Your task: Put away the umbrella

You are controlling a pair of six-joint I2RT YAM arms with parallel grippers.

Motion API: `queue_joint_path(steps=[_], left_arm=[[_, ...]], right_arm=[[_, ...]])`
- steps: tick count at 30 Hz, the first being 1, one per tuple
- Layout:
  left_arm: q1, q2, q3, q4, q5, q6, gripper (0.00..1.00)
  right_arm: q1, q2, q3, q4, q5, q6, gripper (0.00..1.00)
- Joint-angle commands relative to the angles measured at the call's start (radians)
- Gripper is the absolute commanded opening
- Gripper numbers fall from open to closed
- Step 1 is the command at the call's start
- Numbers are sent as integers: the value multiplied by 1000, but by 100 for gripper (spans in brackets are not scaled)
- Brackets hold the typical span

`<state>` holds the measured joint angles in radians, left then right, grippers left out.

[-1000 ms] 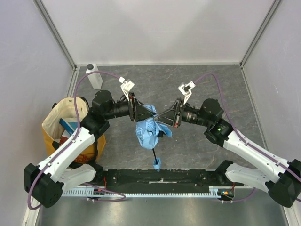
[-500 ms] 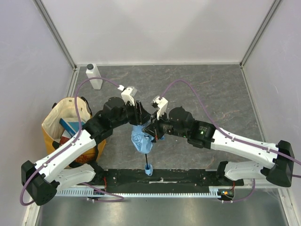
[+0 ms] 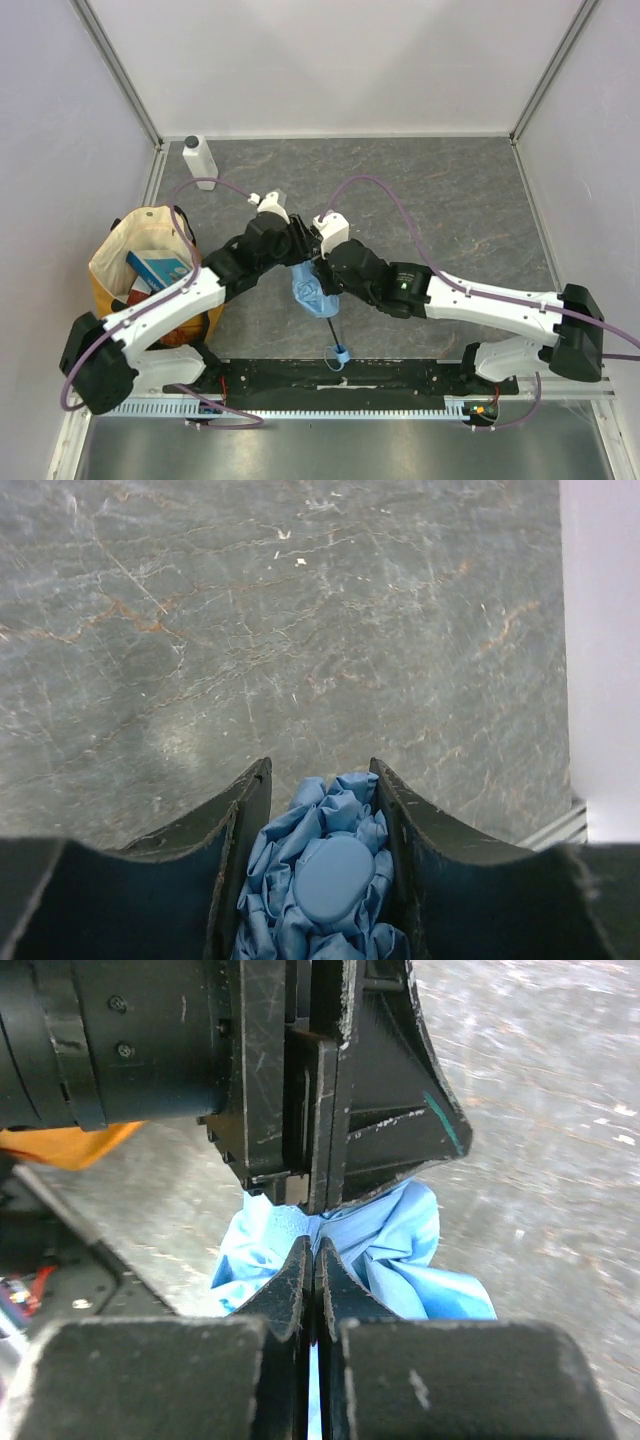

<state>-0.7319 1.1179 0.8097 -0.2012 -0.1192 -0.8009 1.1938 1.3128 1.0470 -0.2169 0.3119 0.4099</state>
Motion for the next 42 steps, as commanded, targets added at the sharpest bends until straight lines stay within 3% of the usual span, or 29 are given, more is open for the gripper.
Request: queue_joint_path(steps=[1,5,12,19,31,42], left_arm=[[12,124,31,253,-230,-245,2],[14,247,63,286,-275,-346,2],[14,447,45,428,-247,-477,2],[20,502,3,503,-327,-454,2],[32,591,-72,612,-292,-489,2],[54,619,-133,726,-246,-486,2]], right_arm=[[18,25,103,-58,-25,-31,0],[-37,65,143,-145,3,-132,0],[-89,147,93,-70,-103,-203,0],[-111,194,-68,106,-103,-226,0],[-112,322,-79,77,-220,-299,0],[-158,364,-110,182,-436,-258,15]])
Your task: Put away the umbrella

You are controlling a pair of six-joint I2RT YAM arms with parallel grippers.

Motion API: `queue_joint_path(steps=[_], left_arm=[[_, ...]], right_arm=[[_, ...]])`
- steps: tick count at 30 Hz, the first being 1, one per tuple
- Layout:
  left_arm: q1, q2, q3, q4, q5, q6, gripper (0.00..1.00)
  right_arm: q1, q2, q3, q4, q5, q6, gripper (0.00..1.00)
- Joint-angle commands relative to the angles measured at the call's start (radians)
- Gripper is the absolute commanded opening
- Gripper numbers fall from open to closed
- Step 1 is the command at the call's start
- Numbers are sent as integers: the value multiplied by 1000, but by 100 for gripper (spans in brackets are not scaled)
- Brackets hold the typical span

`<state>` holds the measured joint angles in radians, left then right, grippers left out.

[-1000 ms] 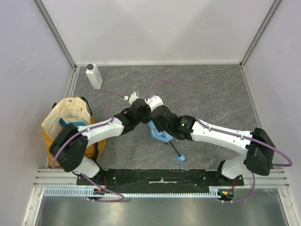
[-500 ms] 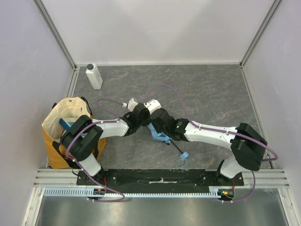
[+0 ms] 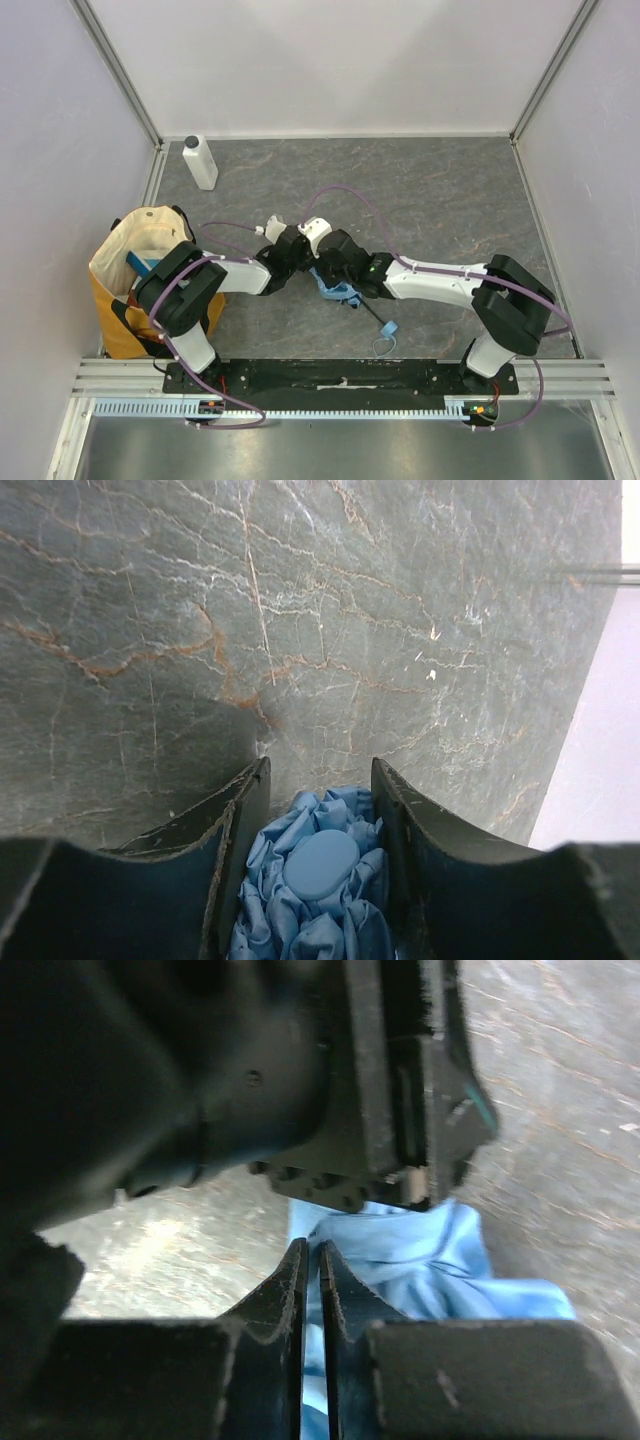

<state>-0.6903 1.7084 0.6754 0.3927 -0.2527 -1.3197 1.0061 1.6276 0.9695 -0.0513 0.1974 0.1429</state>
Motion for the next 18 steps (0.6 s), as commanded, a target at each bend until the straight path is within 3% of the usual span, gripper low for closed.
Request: queue_joint_path(steps=[1,3,11,18], left_arm=[[14,30,1,133,-109,39,2],[14,30,3,138,-105,45,2],[14,22,-16,156,-102,60,2],[28,63,-51,308,-1,100,2]], right_arm=[[26,49,-38,24,-325,14,19],[13,49,-48,37,-351,26,24],[-49,60,-83,109,-415,81,31],[-57,-66,-65,111,-657,133,32]])
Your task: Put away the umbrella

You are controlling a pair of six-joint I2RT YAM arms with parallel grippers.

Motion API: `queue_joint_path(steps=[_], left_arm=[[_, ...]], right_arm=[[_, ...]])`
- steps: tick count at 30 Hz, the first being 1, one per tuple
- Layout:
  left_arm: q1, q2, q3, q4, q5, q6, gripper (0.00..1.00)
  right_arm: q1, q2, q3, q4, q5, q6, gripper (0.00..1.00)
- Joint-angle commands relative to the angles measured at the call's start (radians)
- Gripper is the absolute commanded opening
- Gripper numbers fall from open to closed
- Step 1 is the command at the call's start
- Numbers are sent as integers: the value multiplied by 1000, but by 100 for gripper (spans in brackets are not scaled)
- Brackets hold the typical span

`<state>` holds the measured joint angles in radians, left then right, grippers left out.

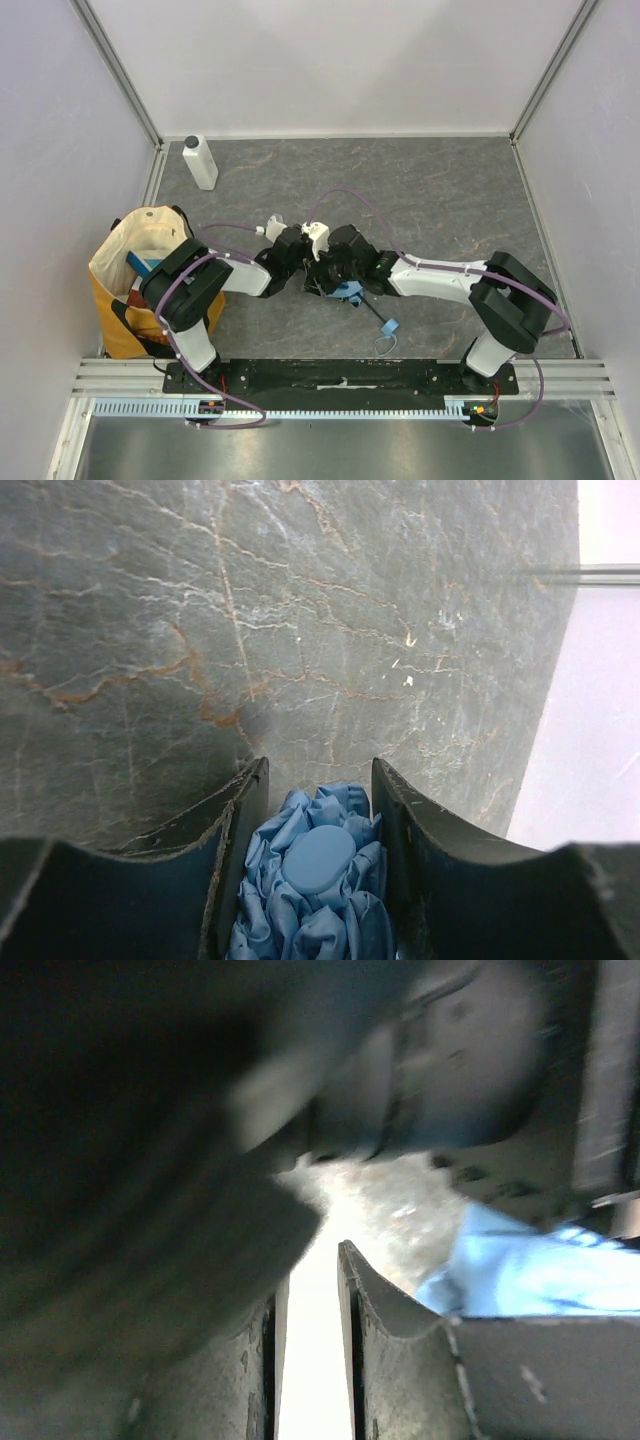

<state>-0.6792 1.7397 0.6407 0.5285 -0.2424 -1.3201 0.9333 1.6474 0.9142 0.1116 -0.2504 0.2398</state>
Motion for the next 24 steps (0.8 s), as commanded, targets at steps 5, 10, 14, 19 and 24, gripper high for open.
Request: queue_joint_path(steps=[5,10,14,19,24], left_arm=[[24,43,-45,330,52,165,2],[24,5,-64,441,123,274,2],[24,-54,-111,539,207,372,2],[38,-129,-176,663,374,421,2],[46,-143,-196,792,537,404,2]], right_arm=[[7,-326,-41,-160,-89,95,41],[-80,-431,-99,-254,30,139,43],[-161,-480,-124,-263,34,128,52],[-273,-508,-129,-285,-39,43,73],[-310,-529,-126,-283,-85,10,77]])
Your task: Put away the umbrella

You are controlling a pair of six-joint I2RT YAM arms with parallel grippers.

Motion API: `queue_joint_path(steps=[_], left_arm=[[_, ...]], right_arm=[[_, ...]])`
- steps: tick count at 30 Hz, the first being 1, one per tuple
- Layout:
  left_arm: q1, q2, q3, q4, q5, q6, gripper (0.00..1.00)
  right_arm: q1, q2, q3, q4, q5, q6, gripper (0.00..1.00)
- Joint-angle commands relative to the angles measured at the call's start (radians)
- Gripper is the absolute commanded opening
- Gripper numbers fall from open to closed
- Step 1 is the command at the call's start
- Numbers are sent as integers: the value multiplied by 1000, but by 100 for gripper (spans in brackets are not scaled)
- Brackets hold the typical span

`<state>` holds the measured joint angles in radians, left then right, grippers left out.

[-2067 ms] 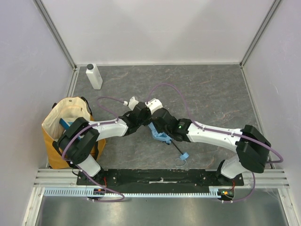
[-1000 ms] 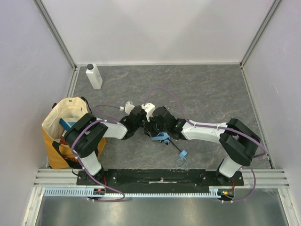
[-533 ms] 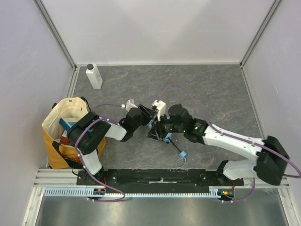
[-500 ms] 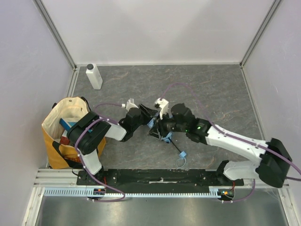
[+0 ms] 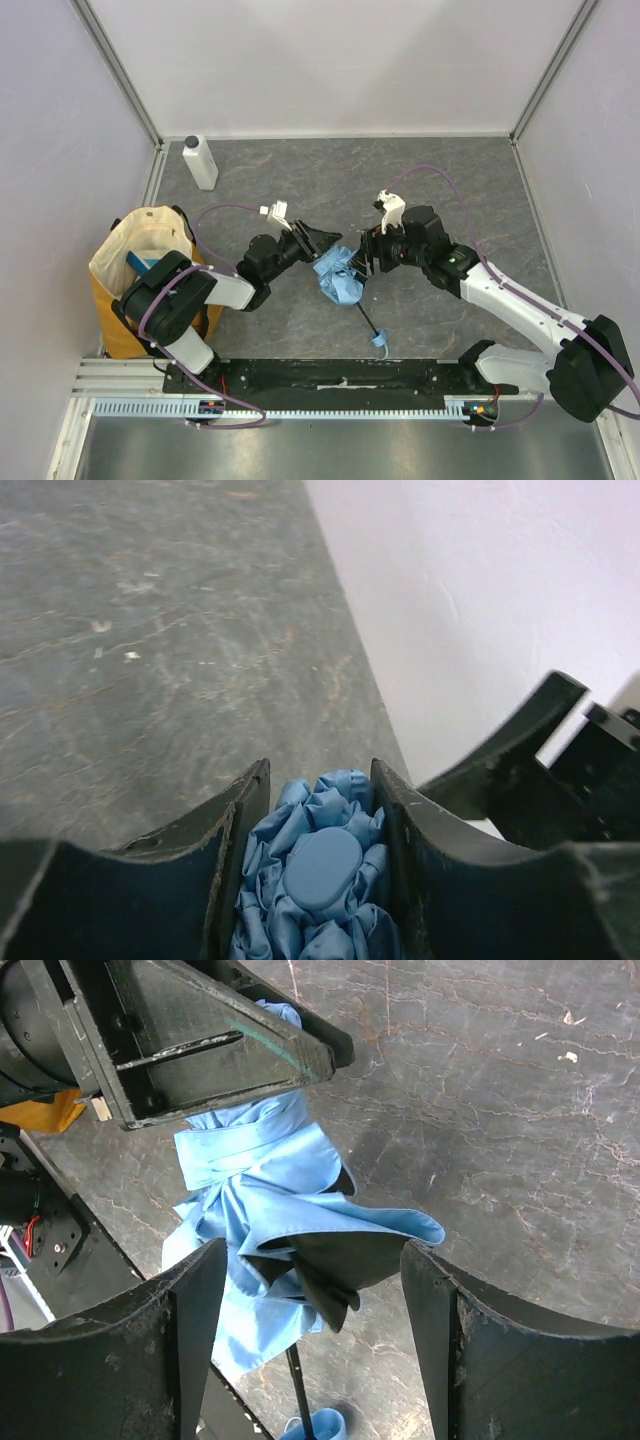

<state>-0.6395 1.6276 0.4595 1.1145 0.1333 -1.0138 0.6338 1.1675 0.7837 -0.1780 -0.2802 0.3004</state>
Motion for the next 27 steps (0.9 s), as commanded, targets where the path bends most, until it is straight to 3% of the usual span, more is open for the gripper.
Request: queue_joint_path(steps=[1,4,5,8,11,15,18,22,24,27], left_arm=[[6,-31,-21,231,181,89,2],[6,-28,-35,306,203,69,2],[6,-23,-33,324,212,64,2],[6,-17,-27,367,216,50,2],[6,-34,-10,374,219,67,2],[-3,-98,69,236,270,205,2],[-6,-202,161,3,314,372,2],[-12,-334,324,-357,341,648,2],[-12,-382,375,-473,336,753,2],[-15,-420,390,-507,325,832,2]], right_arm=[[-10,-61,6,5,-56,-49,77],[-9,-80,-11,11,-89,-31,76],[-9,-80,-41,41,-129,0,71],[3,-86,-139,170,-234,113,44],[41,-129,-248,323,-217,209,35],[89,-92,-268,425,-198,230,26],[93,-66,-184,362,-163,198,28],[93,-109,-48,186,7,155,42],[93,-178,-28,112,114,151,50],[92,-270,-43,74,232,154,57]])
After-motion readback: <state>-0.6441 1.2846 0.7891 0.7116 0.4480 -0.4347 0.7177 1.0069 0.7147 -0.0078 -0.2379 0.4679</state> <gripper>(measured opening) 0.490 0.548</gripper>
